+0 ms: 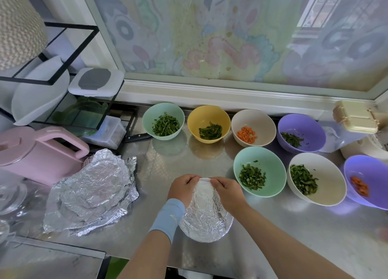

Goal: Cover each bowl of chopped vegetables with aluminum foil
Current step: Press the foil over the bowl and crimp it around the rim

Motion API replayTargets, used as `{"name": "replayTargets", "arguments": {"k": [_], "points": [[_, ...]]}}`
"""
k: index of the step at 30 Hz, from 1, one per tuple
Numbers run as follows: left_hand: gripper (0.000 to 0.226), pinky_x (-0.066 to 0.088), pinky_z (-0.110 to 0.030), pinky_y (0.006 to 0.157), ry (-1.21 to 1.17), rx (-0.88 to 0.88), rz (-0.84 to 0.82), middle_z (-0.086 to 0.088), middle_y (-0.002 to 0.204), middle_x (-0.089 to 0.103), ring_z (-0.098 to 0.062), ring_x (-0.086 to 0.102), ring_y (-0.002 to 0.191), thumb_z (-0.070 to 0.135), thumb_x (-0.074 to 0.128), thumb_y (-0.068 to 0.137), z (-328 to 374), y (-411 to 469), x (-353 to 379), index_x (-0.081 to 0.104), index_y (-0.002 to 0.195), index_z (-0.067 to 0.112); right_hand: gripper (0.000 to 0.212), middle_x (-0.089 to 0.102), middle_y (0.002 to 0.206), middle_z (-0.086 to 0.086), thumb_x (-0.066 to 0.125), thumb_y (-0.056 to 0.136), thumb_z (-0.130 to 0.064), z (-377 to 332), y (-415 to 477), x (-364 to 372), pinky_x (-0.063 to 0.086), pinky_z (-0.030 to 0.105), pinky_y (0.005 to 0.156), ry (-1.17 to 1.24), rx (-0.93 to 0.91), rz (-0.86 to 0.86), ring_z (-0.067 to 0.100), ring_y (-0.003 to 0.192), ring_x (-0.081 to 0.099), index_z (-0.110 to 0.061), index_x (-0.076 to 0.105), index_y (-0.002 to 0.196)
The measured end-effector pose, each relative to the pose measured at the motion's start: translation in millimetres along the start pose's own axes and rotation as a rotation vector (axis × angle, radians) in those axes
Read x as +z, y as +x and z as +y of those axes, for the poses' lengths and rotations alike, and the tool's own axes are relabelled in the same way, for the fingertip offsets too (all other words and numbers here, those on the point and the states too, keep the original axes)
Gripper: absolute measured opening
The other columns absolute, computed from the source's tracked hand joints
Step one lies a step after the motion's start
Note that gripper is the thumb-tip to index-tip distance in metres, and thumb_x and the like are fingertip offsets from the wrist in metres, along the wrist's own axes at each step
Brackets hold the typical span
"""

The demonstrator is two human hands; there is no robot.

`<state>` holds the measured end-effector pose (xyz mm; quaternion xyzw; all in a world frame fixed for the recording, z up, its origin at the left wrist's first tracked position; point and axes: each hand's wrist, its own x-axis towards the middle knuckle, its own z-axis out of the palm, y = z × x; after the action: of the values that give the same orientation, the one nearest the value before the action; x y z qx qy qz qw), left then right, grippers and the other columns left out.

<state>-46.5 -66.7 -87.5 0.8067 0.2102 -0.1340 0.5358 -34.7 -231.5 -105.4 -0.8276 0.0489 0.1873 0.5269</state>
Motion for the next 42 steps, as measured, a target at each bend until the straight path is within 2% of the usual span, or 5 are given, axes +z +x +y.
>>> {"name": "replayTargets", "arguments": {"k": [6,14,23,36,42], "points": [[0.031,0.046,-0.023,0.086,0.106,0.073,-0.112,0.016,0.105,0.067,-0.007,0.06,0.099,0.019,0.043,0.1,-5,2,-2,0.068,0.099,0.039,0.02,0.072,0.093,-0.02,0.058,0.096,-0.026,-3,1,-4,0.049,0.021,0.085,-0.065,-0.004,-0.037,-0.002,0.09,0.063,-0.029,0.073,0.109],[0.03,0.047,-0.03,0.085,0.146,-0.016,0.113,0.01,0.101,0.065,-0.015,0.059,0.095,0.022,0.037,0.101,-10,-11,9,0.066,0.106,0.029,0.017,0.073,0.093,-0.02,0.065,0.091,-0.033,-6,-3,-4,0.049,0.019,0.082,-0.104,0.059,0.113,0.001,0.088,0.064,-0.03,0.076,0.104],[0.023,0.045,-0.017,0.081,0.03,0.041,0.02,0.018,0.096,0.069,-0.003,0.061,0.092,0.019,0.054,0.094,-3,-5,2,0.073,0.095,0.032,0.018,0.073,0.1,-0.016,0.063,0.093,-0.027,-14,1,-4,0.045,0.017,0.086,-0.168,-0.017,0.05,0.0,0.092,0.063,-0.028,0.076,0.106],[0.025,0.039,-0.022,0.074,-0.015,-0.073,0.294,0.003,0.098,0.071,-0.013,0.059,0.084,0.021,0.044,0.099,-21,-20,-3,0.069,0.096,0.024,0.03,0.071,0.112,-0.006,0.043,0.102,-0.031,-18,8,5,0.044,0.023,0.087,-0.361,-0.06,-0.028,0.016,0.104,0.062,-0.025,0.067,0.12],[0.048,0.02,-0.025,0.118,0.496,0.332,0.1,0.006,0.154,0.036,-0.012,0.026,0.144,0.02,0.033,0.103,-10,-17,-11,0.034,0.15,0.02,0.055,0.023,0.161,0.004,0.02,0.104,-0.037,-20,-6,14,0.016,0.038,0.12,-0.77,-0.281,-0.042,0.022,0.149,0.018,-0.014,0.025,0.154]]}}
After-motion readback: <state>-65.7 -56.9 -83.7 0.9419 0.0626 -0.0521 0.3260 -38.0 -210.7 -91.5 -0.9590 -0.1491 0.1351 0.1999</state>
